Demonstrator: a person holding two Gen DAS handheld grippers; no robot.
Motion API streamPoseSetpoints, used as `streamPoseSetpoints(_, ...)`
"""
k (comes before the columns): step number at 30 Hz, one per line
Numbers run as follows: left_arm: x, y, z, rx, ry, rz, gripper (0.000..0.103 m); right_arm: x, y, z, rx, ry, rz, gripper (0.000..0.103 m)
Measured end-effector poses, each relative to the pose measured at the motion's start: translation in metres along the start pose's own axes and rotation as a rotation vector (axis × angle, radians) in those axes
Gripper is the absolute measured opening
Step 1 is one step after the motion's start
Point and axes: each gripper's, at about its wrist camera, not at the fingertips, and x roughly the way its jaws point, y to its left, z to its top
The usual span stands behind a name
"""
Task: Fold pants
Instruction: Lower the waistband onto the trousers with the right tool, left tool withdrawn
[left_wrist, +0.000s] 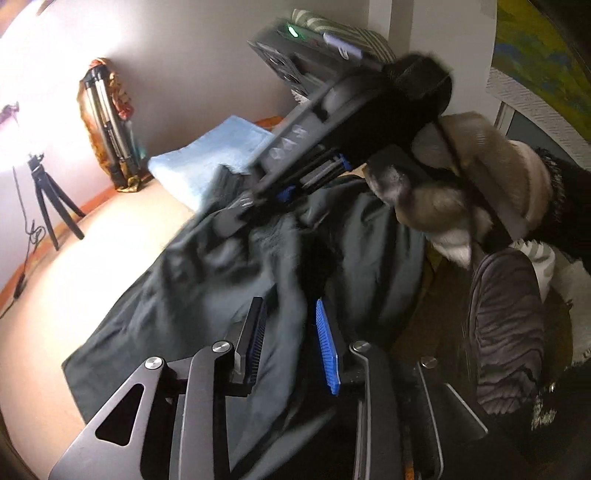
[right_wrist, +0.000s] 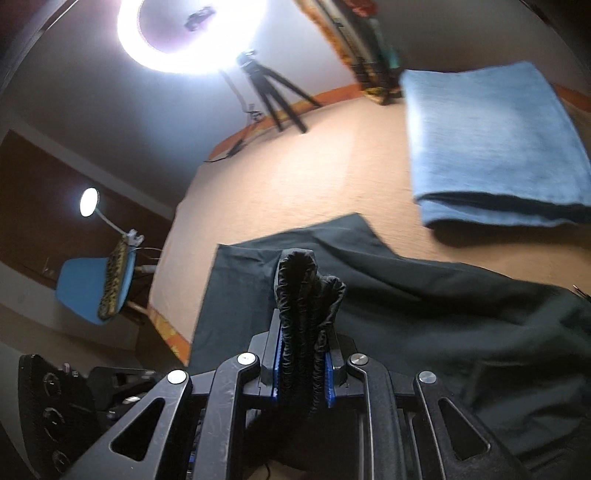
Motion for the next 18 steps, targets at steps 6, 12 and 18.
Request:
streamPoseSetpoints(6, -0.027, 0.050, -0.035, -0.141, -0.026, 0.119, 0.032, -0.002, -0.046, -0.023, 0.081, 0.014, -0.037, 0.016)
streamPoseSetpoints(12, -0.032, 0.096, -0.078, -0.271, -0.011, 0.224, 0.032, -0.009, -0.076, -0.037, 0.091, -0.016, -0.107, 0.016)
streamPoseSetpoints(18, -0.006, 0.117, -0.111, -0.334, 0.035, 0.263, 0.032, -0.009, -0.093, -0.043, 0.113, -0.040, -0.102, 0.018)
